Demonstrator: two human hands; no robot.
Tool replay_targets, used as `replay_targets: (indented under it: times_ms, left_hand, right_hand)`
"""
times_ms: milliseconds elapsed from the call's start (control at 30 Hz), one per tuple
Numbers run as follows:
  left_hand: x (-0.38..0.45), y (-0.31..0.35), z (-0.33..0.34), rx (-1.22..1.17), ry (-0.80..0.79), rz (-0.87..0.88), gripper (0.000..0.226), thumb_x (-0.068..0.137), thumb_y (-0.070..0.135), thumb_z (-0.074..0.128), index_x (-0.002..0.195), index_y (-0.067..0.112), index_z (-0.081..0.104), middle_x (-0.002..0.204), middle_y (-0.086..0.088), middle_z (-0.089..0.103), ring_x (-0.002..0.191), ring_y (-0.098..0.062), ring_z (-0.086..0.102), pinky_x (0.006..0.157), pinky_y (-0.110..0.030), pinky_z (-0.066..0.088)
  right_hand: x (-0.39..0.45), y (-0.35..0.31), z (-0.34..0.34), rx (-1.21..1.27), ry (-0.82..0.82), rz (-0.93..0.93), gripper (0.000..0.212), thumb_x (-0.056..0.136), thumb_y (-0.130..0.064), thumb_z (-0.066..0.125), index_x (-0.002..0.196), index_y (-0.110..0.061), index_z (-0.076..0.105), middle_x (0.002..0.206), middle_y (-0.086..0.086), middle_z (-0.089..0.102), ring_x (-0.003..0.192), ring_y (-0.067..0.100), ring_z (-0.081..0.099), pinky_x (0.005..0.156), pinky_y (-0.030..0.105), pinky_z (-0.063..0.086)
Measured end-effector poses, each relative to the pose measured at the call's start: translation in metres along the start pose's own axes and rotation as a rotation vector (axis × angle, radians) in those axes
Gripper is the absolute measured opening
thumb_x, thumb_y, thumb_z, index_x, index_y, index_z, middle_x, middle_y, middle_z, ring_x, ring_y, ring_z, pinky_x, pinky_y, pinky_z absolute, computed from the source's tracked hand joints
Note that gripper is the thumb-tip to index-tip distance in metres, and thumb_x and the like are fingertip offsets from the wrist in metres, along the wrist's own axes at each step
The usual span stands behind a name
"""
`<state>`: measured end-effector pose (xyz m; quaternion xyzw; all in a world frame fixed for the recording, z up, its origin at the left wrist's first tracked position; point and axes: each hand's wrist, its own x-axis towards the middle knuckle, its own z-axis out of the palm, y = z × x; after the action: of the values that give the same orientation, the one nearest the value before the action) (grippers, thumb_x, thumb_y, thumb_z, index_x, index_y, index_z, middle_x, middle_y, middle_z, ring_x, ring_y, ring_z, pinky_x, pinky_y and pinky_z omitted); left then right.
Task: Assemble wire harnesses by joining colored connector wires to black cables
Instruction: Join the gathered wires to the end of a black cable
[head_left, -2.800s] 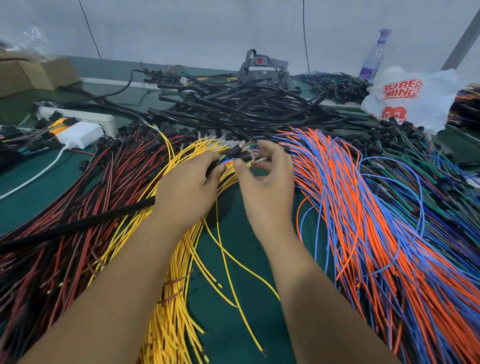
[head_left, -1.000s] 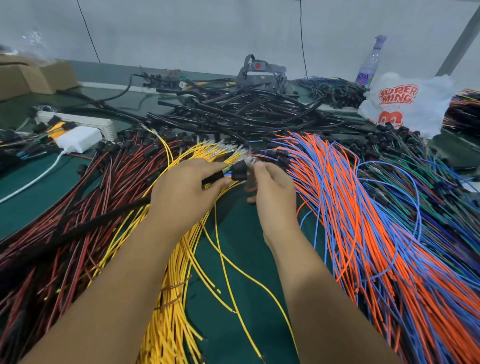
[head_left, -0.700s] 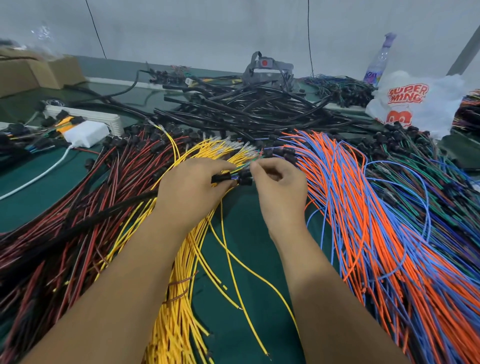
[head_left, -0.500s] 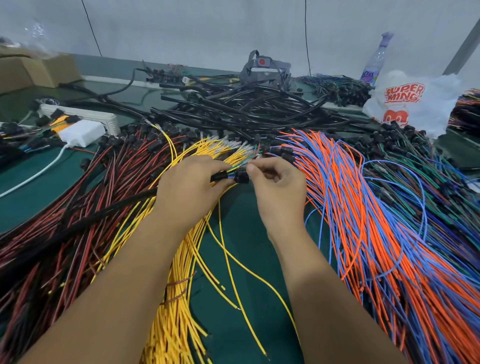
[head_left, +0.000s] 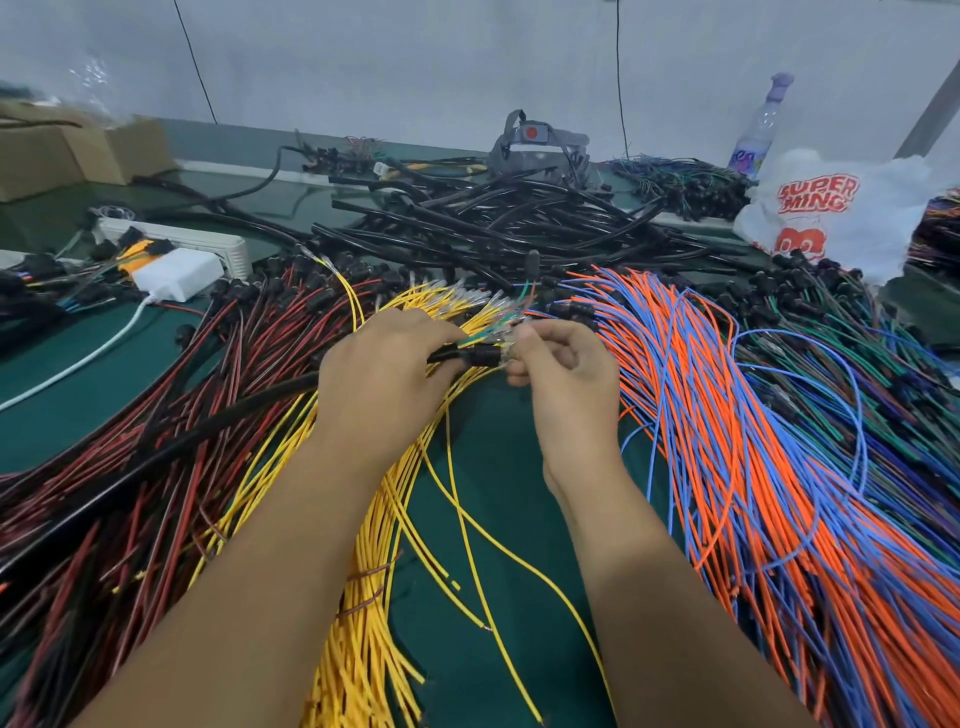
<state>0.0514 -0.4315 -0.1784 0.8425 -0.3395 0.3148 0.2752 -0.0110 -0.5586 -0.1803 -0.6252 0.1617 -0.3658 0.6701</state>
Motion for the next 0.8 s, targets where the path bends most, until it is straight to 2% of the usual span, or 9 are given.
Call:
replay_targets:
  times_ms: [133,233,433,567,733,800]
  left_hand:
    - [-0.0007,0.0007,-0.0003,-0.03,-0.018,0.051,0.017,0.077,0.026,0.077,0.095,0.026,0.074,0.083,0.007,0.069,0.088,-0.022,0.063,0.06,-0.035,0.051]
    - [-0.0006,0.0013,0.0003,-0.037,-0.039,0.063,0.016,0.078,0.028,0.077,0.093,0.027,0.074,0.082,0.008,0.068,0.086,-0.021,0.062,0.058,-0.035,0.05]
    - [-0.0016,0.0026,0.0006,-0.039,-0.056,0.064,0.02,0.078,0.028,0.077,0.097,0.026,0.073,0.087,0.007,0.07,0.09,-0.02,0.063,0.062,-0.032,0.048]
    - [-0.0029,0.0033,-0.0003,-0.03,-0.052,0.06,0.02,0.078,0.027,0.078,0.097,0.025,0.074,0.086,0.006,0.07,0.089,-0.021,0.063,0.062,-0.033,0.049]
    - [-0.0032,0.0025,-0.001,-0.047,-0.06,0.044,0.019,0.078,0.027,0.077,0.097,0.023,0.074,0.087,0.004,0.07,0.091,-0.023,0.062,0.064,-0.037,0.05]
    - [-0.0034,0.0023,-0.001,-0.039,-0.059,0.055,0.019,0.077,0.026,0.078,0.096,0.023,0.074,0.086,0.004,0.07,0.089,-0.024,0.062,0.063,-0.038,0.05]
  right_hand:
    - [0.0037,0.0009,-0.0062,-0.114,0.01,-0.024,0.017,0.089,-0.014,0.066,0.075,-0.025,0.067,0.066,-0.011,0.065,0.069,0.009,0.06,0.071,0.032,0.053]
    - [0.0037,0.0024,-0.0074,-0.156,0.003,-0.011,0.019,0.086,-0.011,0.068,0.073,-0.025,0.068,0.061,-0.015,0.065,0.063,0.002,0.058,0.069,0.029,0.052]
    - [0.0053,0.0035,-0.0076,-0.164,0.003,-0.028,0.019,0.085,-0.008,0.068,0.072,-0.022,0.068,0.065,-0.007,0.064,0.063,0.007,0.057,0.066,0.026,0.05]
    - [0.0049,0.0016,-0.0079,-0.191,-0.045,-0.063,0.022,0.086,-0.005,0.067,0.072,-0.023,0.067,0.065,-0.008,0.064,0.063,0.007,0.058,0.069,0.029,0.053]
    - [0.0025,0.0005,-0.0079,-0.165,-0.099,-0.033,0.024,0.089,-0.001,0.062,0.073,-0.019,0.065,0.064,-0.005,0.061,0.059,0.006,0.055,0.06,0.02,0.049]
    - [0.0021,0.0007,-0.008,-0.18,-0.113,-0.017,0.019,0.089,-0.001,0.061,0.077,-0.015,0.066,0.064,-0.003,0.061,0.06,0.007,0.055,0.061,0.021,0.048]
